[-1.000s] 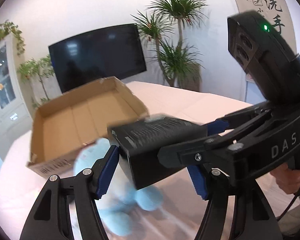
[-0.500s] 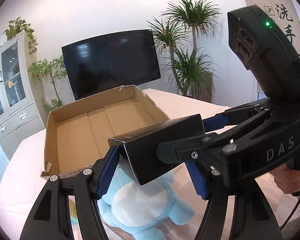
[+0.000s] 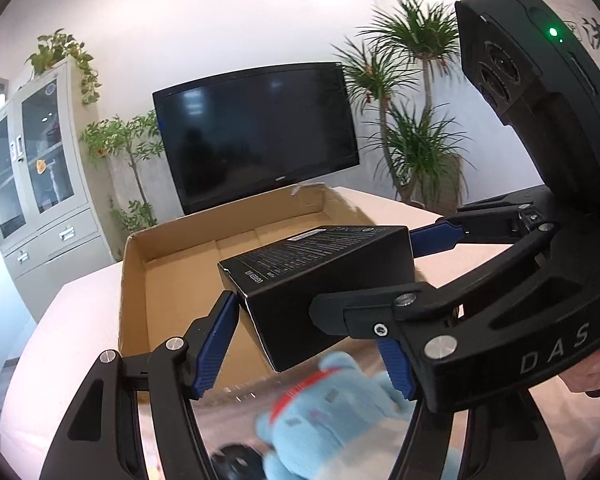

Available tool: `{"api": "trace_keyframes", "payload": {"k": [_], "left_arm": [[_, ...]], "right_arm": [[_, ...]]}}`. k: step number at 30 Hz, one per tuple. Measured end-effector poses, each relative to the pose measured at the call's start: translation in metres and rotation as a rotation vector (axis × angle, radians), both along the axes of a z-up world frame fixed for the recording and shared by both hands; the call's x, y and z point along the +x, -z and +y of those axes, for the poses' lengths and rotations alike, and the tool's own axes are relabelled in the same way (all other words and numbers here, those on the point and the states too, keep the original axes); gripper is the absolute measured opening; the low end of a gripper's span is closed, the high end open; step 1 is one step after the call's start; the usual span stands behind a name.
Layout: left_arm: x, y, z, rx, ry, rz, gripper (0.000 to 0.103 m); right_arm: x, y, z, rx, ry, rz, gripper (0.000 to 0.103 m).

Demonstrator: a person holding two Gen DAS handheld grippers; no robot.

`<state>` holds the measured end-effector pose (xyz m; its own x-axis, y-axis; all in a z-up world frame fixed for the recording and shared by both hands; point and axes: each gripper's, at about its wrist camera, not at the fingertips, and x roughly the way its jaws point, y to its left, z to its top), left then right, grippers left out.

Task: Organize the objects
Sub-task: 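Carry the black box into the cardboard box and open the right tool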

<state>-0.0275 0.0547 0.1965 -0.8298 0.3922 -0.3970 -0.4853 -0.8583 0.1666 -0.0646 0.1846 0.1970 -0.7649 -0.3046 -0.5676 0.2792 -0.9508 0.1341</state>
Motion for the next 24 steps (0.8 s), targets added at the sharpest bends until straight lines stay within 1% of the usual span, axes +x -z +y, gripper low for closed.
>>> {"api": "trace_keyframes", "payload": {"k": [3,6,9,11,14,15,18,19,20,22,24], "left_arm": [[-0.035,0.002,-0.005,0.0,-0.002,-0.015,0.066],[-0.076,0.009,-0.009,-0.006,0.0,-0.052,0.066],[-0.113,0.025,-0.011,-0.023,-0.011,-0.094,0.066],[-0.133,0.035,-0.009,-0.034,-0.018,-0.114,0.066],[-0.161,0.056,-0.007,-0.063,-0.021,-0.168,0.066],[-0.167,0.063,-0.006,-0.075,-0.021,-0.187,0.066],[-0.181,0.089,0.003,-0.158,-0.026,-0.263,0.066],[-0.18,0.098,0.008,-0.208,-0.031,-0.27,0.066],[-0.179,0.102,0.01,-0.236,-0.038,-0.266,0.066],[-0.173,0.102,0.01,-0.255,-0.055,-0.258,0.066],[-0.163,0.093,0.004,-0.242,-0.081,-0.247,0.066]], "right_arm": [[-0.028,0.004,-0.001,0.003,-0.008,-0.002,0.076],[-0.057,0.011,0.0,0.019,-0.012,0.007,0.076],[-0.088,0.021,-0.001,0.066,-0.013,0.013,0.076],[-0.108,0.031,-0.002,0.079,-0.012,-0.004,0.076],[-0.136,0.049,-0.001,0.083,-0.007,-0.042,0.076],[-0.144,0.056,-0.001,0.082,-0.005,-0.055,0.076],[-0.16,0.079,0.0,0.095,-0.005,-0.113,0.076],[-0.164,0.086,0.001,0.098,-0.01,-0.141,0.077],[-0.167,0.094,0.001,0.094,-0.019,-0.182,0.077],[-0.17,0.104,0.007,0.064,-0.024,-0.244,0.077],[-0.164,0.103,0.015,0.046,0.016,-0.248,0.077]]}}
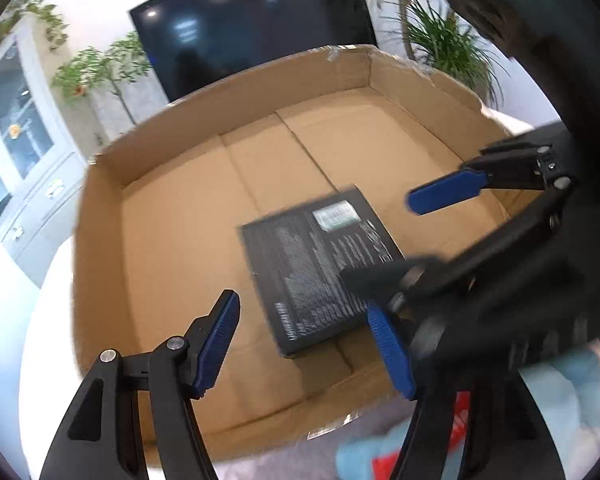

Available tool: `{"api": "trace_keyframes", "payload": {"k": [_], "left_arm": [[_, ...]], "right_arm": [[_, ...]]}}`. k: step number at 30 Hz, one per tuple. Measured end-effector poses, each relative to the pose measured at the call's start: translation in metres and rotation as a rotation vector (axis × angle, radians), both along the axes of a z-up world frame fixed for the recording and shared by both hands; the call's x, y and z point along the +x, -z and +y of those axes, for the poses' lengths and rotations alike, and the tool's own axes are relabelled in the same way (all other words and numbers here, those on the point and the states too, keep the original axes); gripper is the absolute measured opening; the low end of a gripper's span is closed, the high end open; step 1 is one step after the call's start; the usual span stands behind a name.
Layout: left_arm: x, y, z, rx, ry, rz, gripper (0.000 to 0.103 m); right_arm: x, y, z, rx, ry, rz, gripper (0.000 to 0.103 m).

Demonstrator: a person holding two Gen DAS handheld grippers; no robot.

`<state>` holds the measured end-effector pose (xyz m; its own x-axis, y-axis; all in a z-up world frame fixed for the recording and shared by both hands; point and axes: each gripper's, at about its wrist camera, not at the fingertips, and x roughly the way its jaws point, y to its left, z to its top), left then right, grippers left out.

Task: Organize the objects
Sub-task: 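Carry the black box into the cardboard box and open the right tool, then grasp the light-blue plush toy with the right tool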

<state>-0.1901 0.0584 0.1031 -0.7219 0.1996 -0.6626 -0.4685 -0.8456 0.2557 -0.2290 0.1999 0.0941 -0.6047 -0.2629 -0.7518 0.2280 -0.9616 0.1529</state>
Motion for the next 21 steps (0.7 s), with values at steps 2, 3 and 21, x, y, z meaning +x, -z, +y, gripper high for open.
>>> {"api": "trace_keyframes", "payload": {"k": [2,3,21], "left_arm": [[0.011,-0.014,-0.014,0.042,-0.033,-0.009,0.072],[0.019,-0.018,-0.02,0.062,-0.051,-0.021,0.081],[0.132,0.042,-0.113,0.551,-0.394,-0.48,0.09]], "right_arm": [[0.012,-0.009,0.011,-0.042,0.037,0.003,0.077],[0.019,-0.015,0.017,-0.065,0.059,0.011,0.078],[0.174,0.026,0.061,-0.325,0.245,-0.13,0.077]]}}
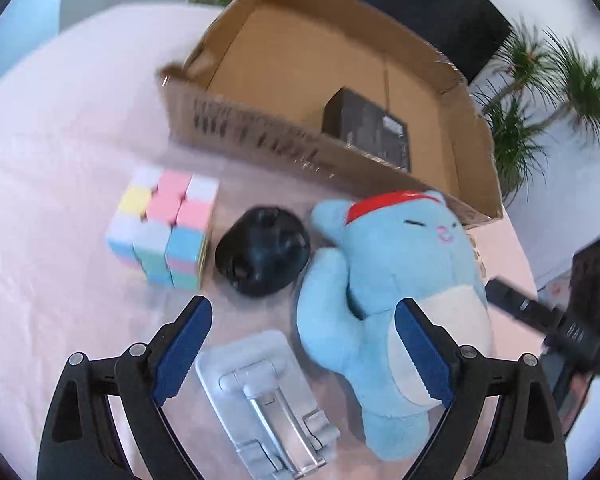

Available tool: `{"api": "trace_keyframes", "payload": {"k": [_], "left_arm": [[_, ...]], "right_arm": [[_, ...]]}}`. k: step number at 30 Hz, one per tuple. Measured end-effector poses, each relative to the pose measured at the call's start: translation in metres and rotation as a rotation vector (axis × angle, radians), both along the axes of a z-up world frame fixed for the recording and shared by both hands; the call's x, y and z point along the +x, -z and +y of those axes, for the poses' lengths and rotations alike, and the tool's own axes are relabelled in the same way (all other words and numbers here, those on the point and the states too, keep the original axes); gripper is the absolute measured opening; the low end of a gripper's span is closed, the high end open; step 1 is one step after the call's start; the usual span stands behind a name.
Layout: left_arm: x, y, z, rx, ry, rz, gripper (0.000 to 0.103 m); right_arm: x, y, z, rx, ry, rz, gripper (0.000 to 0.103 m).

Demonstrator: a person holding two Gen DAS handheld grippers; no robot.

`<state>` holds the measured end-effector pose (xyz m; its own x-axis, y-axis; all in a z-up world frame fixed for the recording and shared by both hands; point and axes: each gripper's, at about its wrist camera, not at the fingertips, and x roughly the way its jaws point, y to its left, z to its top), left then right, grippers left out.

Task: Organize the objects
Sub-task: 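Grasp the light-blue plush toy with the right tool, then lift the plush toy into the cardboard box and release it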

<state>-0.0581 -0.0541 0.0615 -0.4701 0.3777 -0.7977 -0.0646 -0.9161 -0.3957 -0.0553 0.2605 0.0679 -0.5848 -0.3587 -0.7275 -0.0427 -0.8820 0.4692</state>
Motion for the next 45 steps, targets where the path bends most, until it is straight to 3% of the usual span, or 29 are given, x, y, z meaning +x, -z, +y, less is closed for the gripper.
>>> {"api": "trace_keyframes", "payload": {"k": [1,3,6,7,9,11,14,16,18,20,22,24,26,30,35,41,45], "left_arm": [[-0.002,0.004,0.0,0.009,-0.008,-0.013,0.086],[-0.001,0.008,0.002,0.015,-0.005,-0.033,0.077],[0.002,0.015,0.012,0.018,0.041,-0.054,0.059],[0.002,0.014,0.015,0.021,0.05,-0.05,0.051],[0.001,0.012,0.02,0.013,0.059,-0.04,0.045],[-0.001,0.012,0.024,0.001,0.063,-0.039,0.045],[-0.007,0.017,0.021,0.035,0.059,-0.072,0.045],[-0.014,0.025,0.018,0.079,0.051,-0.11,0.045],[-0.017,0.03,0.023,0.085,0.064,-0.126,0.045],[-0.018,0.031,0.033,0.041,0.088,-0.114,0.045],[-0.019,0.031,0.038,0.013,0.087,-0.099,0.043],[-0.021,0.035,0.035,0.072,0.092,-0.118,0.031],[-0.022,0.038,0.033,0.099,0.089,-0.127,0.03],[-0.015,0.034,0.036,0.072,0.092,-0.077,0.03],[-0.013,0.038,0.032,0.079,0.076,-0.068,0.035],[-0.003,0.029,0.04,0.033,0.115,0.002,0.027],[0.004,0.02,0.038,0.053,0.12,0.01,0.026]], "right_arm": [[0.001,0.006,-0.002,-0.006,-0.002,-0.008,0.061],[0.003,0.018,-0.003,-0.036,-0.012,-0.016,0.046],[0.009,0.025,0.002,-0.04,0.011,-0.001,0.037],[0.01,0.026,0.003,-0.035,0.011,-0.002,0.037],[0.011,0.029,0.006,-0.063,0.006,0.002,0.037],[0.01,0.031,0.008,-0.075,0.004,0.007,0.037],[0.008,0.035,0.009,-0.074,0.013,0.002,0.045],[0.008,0.037,0.01,-0.059,0.026,-0.004,0.059],[0.007,0.039,0.011,-0.066,0.035,-0.005,0.059],[0.007,0.041,0.011,-0.08,0.034,0.003,0.059],[0.008,0.042,0.01,-0.085,0.035,0.015,0.054],[0.009,0.042,0.008,-0.091,0.022,0.043,0.046],[0.011,0.039,0.003,-0.073,0.0,0.076,0.038],[0.012,0.036,-0.006,-0.017,-0.011,0.104,0.036],[0.011,0.043,0.001,-0.082,-0.015,0.096,0.037],[0.012,0.041,-0.004,-0.067,-0.029,0.102,0.032],[0.016,0.032,-0.008,-0.038,-0.041,0.122,0.028]]}}
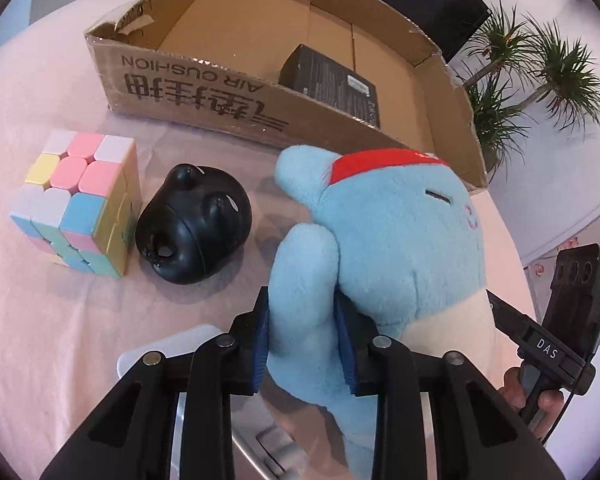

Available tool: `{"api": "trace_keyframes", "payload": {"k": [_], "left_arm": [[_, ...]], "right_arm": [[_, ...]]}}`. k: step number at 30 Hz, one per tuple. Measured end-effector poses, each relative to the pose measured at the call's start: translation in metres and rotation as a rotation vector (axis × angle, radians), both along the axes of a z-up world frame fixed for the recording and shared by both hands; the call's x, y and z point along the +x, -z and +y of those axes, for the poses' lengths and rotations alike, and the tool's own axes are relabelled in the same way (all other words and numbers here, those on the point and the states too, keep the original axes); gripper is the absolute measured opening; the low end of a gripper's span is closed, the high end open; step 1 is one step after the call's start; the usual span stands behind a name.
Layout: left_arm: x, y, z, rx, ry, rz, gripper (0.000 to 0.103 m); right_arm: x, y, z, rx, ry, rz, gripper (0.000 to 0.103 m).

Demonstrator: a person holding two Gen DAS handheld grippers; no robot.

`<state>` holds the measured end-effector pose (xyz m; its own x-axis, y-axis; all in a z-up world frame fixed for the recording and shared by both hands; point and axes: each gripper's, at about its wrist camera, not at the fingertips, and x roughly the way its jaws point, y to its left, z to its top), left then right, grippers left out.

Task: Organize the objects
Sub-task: 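Lift the plush toy into the cardboard box and release it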

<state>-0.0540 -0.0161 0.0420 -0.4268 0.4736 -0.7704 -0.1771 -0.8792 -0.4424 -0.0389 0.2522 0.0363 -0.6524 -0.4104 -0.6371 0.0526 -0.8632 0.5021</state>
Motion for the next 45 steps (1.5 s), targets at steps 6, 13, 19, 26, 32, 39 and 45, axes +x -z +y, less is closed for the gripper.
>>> {"api": "trace_keyframes", "payload": {"k": [6,13,19,26,32,39,45], "left_arm": [[0.026,-0.044,-0.004,0.012,0.029,0.091,0.026],[0.03,-0.096,0.0,0.009,0.054,0.202,0.025],[0.018,-0.142,0.003,0.005,0.079,0.282,0.025],[-0.014,-0.194,0.011,-0.025,0.062,0.369,0.025],[-0.062,-0.231,0.013,-0.057,0.059,0.418,0.025],[-0.144,-0.254,0.006,-0.052,0.07,0.366,0.025],[-0.215,-0.249,0.012,-0.125,0.059,0.358,0.025]], "right_arm": [[0.024,-0.038,-0.007,0.05,-0.002,0.061,0.028],[0.039,-0.089,-0.013,0.106,0.031,0.155,0.028],[0.032,-0.124,-0.005,0.115,0.046,0.213,0.028],[0.008,-0.165,-0.004,0.153,0.063,0.273,0.028],[-0.03,-0.199,-0.004,0.201,0.071,0.298,0.028],[-0.087,-0.217,-0.007,0.259,0.076,0.311,0.028],[-0.146,-0.202,-0.009,0.284,0.077,0.273,0.028]]}}
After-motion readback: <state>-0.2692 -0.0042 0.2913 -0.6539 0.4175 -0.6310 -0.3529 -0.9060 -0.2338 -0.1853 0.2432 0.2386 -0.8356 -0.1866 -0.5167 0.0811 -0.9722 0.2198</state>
